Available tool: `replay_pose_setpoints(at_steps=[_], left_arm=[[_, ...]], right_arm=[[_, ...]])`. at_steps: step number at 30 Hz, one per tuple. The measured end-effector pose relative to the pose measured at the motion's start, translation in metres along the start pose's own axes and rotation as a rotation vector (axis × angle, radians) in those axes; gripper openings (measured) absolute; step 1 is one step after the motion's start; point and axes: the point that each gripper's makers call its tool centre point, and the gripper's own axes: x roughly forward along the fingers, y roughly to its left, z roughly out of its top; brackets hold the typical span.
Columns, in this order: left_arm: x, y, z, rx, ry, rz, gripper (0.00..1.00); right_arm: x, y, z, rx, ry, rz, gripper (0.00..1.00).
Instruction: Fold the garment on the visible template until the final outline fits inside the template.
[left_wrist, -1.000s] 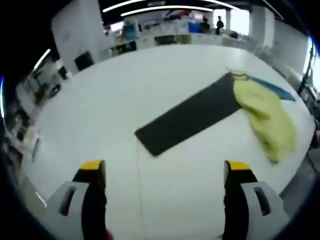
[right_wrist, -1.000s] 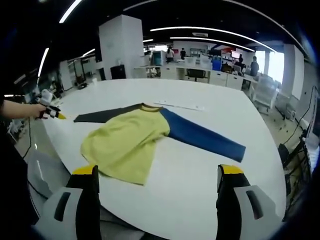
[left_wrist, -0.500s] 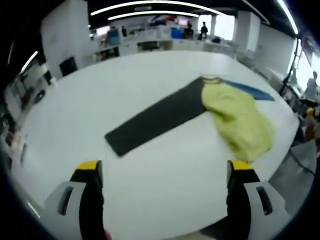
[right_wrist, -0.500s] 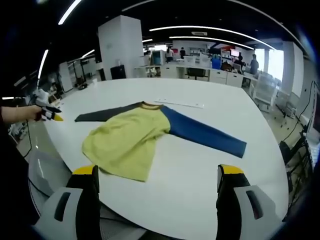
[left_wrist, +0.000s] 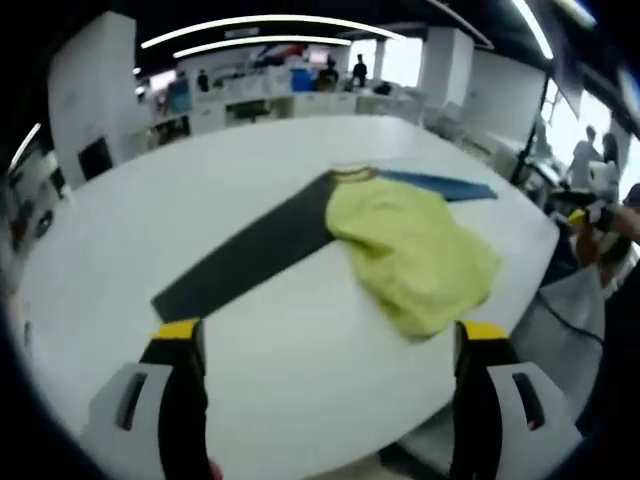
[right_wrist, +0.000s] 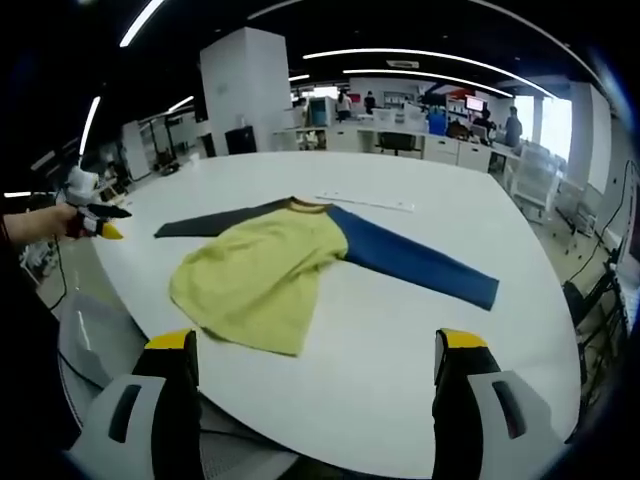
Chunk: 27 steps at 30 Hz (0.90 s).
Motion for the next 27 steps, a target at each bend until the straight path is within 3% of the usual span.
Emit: replay_pose_setpoints(at_steps=[16,27], left_arm=[[0.0,-0.05,-0.006,0.024,0.003,-0.072,0.99],[0.003,-0.06,-0.008,0.002,0.004,-0.088,0.99]], right_arm=[[-0.002,0.001,-0.01,-0.004,0.017,0.004,0.97],[0.001,0.001,-0.012,0.001,0.02,0.006,0.97]])
